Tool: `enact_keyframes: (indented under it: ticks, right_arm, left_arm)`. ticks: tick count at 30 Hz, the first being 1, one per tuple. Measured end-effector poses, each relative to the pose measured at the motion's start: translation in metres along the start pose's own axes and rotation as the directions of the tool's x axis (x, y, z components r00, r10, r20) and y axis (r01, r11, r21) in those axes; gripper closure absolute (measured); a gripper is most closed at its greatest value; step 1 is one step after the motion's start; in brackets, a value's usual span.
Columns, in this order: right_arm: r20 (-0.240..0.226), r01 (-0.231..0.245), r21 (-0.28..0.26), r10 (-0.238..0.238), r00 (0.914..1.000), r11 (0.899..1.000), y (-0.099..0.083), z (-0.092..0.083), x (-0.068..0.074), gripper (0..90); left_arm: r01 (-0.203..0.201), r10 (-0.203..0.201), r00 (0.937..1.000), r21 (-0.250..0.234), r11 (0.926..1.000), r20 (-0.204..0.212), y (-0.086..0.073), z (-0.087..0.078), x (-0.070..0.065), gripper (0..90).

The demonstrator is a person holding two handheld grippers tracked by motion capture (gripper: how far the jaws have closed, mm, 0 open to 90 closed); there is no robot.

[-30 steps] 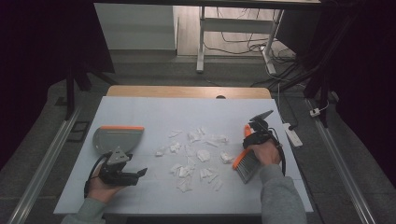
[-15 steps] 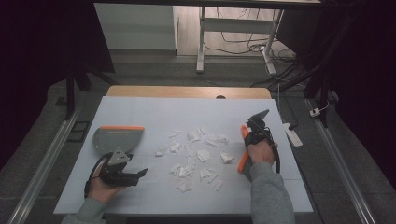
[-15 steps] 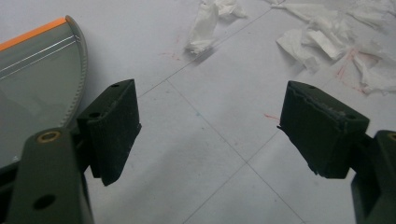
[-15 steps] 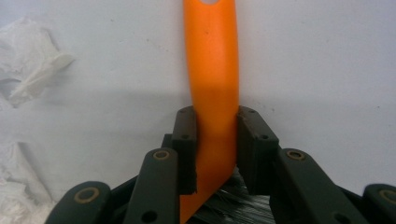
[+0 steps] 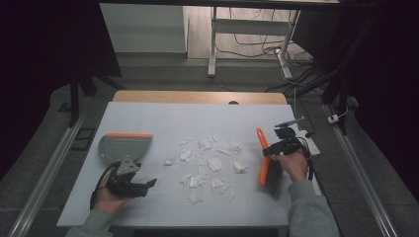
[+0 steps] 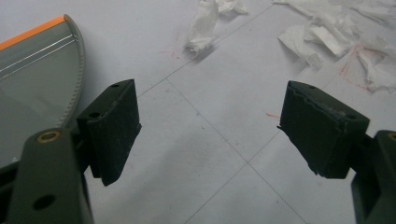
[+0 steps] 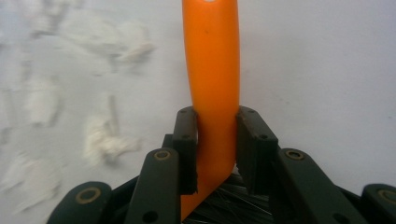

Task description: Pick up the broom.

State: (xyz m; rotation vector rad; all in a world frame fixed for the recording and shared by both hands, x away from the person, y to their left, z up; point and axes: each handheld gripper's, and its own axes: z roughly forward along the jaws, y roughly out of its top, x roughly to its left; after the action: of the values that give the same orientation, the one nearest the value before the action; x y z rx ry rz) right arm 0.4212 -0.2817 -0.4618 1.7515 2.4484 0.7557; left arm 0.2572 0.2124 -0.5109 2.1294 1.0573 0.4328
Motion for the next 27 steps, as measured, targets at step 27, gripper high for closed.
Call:
enact_keyframes:
  ticks: [27]
  right_arm:
    - [-0.268,0.034,-0.411,-0.156,0.9505,0.911,-0.019,-0.04,0.068,70.7]
  left_arm:
    - [-0.073,0.094,0.9896,-0.184,0.9802,0.109,0.052,-0.005,-0.048,22.0]
